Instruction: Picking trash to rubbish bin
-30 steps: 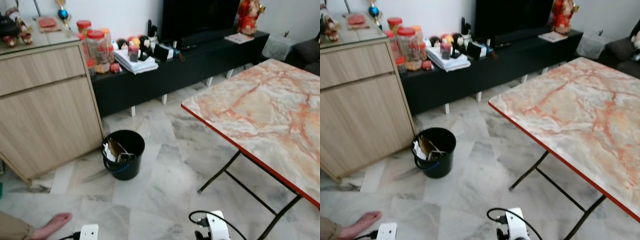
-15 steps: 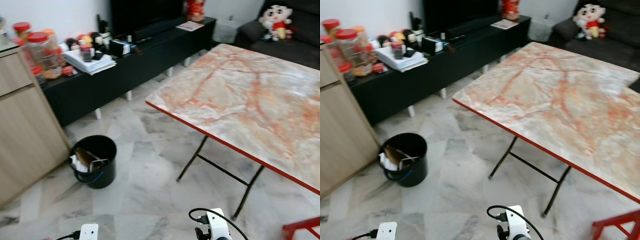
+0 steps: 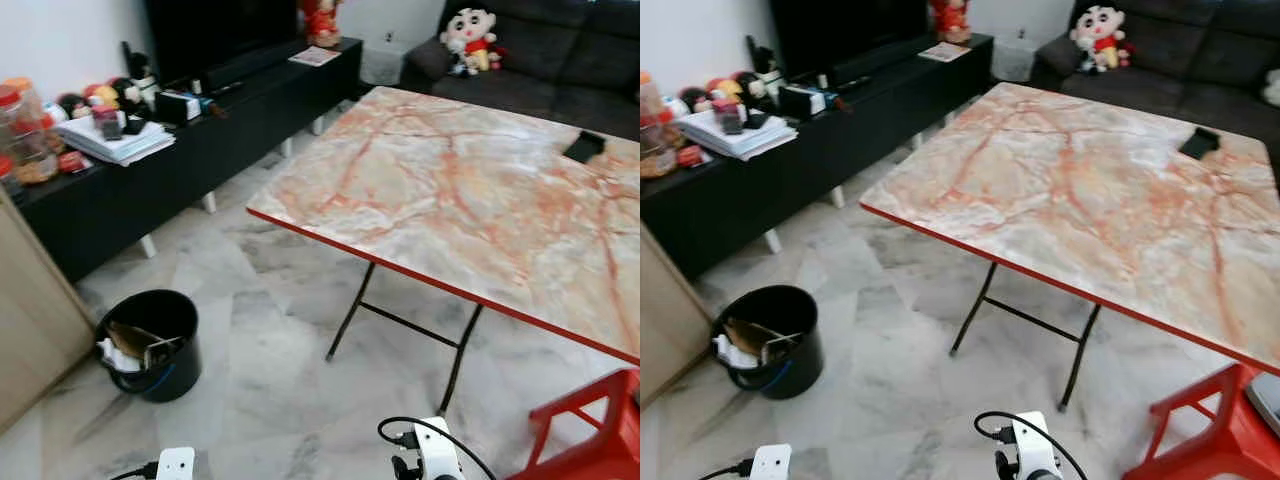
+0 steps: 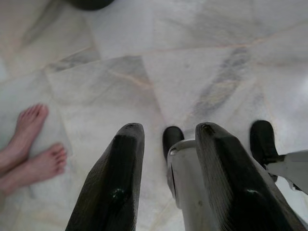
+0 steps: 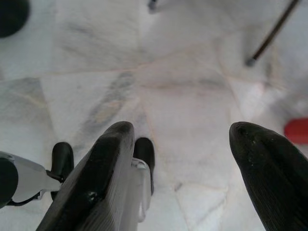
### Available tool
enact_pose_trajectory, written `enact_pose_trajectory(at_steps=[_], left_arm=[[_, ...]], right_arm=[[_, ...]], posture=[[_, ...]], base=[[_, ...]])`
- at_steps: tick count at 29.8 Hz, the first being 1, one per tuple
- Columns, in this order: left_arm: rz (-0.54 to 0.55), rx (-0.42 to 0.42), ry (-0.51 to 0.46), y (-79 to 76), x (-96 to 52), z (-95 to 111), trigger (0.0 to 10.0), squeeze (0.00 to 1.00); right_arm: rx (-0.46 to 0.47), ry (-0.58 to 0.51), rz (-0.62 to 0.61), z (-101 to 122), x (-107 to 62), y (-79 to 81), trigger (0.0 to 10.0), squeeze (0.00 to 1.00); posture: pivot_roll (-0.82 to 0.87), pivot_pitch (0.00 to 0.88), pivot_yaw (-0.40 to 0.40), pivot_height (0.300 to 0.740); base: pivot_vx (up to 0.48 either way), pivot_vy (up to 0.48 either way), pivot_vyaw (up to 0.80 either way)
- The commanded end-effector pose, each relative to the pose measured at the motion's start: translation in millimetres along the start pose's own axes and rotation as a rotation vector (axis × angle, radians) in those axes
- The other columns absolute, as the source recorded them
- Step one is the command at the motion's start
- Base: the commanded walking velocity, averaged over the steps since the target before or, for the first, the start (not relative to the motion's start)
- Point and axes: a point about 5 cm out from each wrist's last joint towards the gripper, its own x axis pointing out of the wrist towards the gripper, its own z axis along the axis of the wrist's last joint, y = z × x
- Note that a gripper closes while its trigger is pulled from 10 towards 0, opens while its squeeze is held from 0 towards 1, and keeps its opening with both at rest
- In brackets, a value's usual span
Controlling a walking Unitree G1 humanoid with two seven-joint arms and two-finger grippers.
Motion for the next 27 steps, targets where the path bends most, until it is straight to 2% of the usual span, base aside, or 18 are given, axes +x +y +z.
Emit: enact_pose_trajectory(at_steps=[1, 15, 20, 24, 27], left_arm=[[-0.011, 0.016, 0.015, -1.7, -0.1, -1.9, 10.0, 0.0], [-0.012, 0.009, 0.016, -2.0, -0.3, -2.6, 10.0, 0.0], [-0.009, 0.019, 0.017, -1.3, -0.4, -3.0, 10.0, 0.0], [-0.004, 0.066, 0.032, -0.9, -0.4, -4.3, 10.0, 0.0], [-0.006, 0.062, 0.034, -1.7, -0.6, -5.0, 10.0, 0.0]], right_arm=[[0.007, -0.002, -0.018, 1.1, -0.1, -3.4, 10.0, 0.0], [0.014, 0.004, -0.036, -0.4, -0.5, -4.9, 10.0, 0.0], [0.014, 0.003, -0.039, -0.5, -0.5, -5.0, 10.0, 0.0], [0.014, 0.002, -0.039, 0.3, -0.4, -5.0, 10.0, 0.0], [0.013, 0.002, -0.04, 0.4, -0.4, -5.3, 10.0, 0.0]], posture=[[-0.03, 0.0, -0.065, 0.74], [-0.02, 0.0, -0.063, 0.74], [-0.02, 0.0, -0.063, 0.74], [-0.02, 0.007, -0.063, 0.74], [-0.02, 0.007, -0.064, 0.74]], base=[[0.0, 0.0, -0.8], [0.0, 0.0, -0.8], [0.0, 0.0, -0.8], [0.0, 0.0, -0.8], [0.0, -0.184, -0.8]])
